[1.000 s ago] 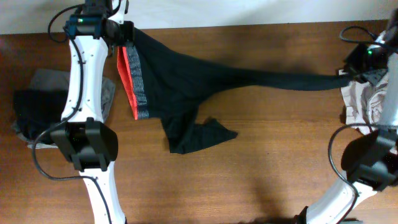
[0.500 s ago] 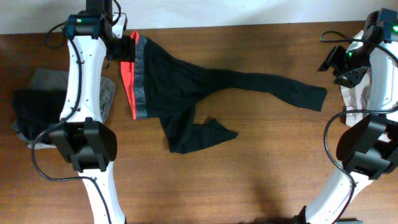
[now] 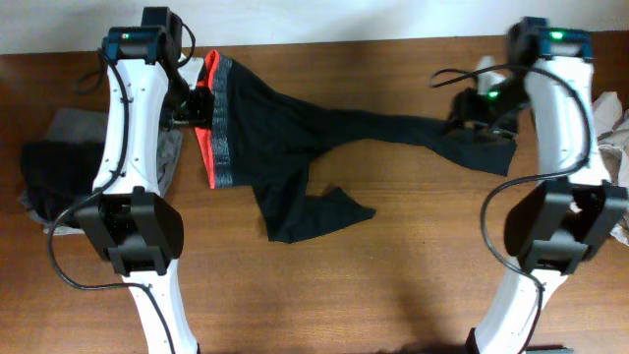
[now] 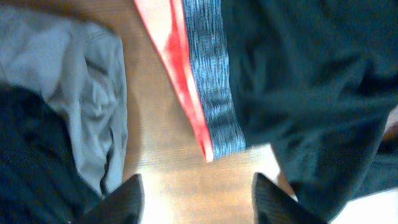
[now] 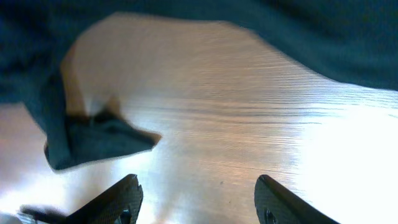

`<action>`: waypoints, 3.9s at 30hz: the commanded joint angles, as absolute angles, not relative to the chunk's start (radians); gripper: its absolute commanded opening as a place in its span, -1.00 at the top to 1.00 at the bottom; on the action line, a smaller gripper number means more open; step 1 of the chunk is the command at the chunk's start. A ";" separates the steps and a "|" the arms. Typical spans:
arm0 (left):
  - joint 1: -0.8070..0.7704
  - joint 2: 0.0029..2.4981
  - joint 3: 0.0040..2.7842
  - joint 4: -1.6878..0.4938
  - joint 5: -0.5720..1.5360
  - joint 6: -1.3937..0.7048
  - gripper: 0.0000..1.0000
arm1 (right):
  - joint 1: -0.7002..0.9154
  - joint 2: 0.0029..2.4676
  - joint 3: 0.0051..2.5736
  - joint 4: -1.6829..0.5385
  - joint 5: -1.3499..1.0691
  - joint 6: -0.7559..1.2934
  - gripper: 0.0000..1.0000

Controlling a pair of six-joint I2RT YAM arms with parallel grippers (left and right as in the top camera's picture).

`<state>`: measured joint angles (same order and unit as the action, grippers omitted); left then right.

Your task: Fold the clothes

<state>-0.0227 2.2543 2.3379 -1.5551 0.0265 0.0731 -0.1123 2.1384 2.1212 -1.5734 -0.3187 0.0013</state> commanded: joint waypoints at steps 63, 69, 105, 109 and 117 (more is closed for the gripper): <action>-0.023 1.614 1.084 -0.522 0.206 0.070 -0.37 | 0.455 1.654 1.103 -0.758 -0.175 -0.006 -0.93; -0.023 1.723 1.084 -0.499 0.261 0.070 -0.32 | 0.438 1.759 1.100 -0.662 -0.252 -0.109 -0.95; -0.023 1.764 1.084 -0.510 0.258 0.076 -0.21 | 0.128 1.639 1.458 -1.513 0.527 0.563 0.92; -0.023 1.763 1.084 -0.512 0.255 0.076 -0.21 | -0.044 1.639 1.458 -1.558 0.495 0.578 0.92; -0.043 1.763 1.084 -0.549 0.487 0.142 -0.17 | -0.097 1.639 1.458 -1.556 0.437 0.555 0.92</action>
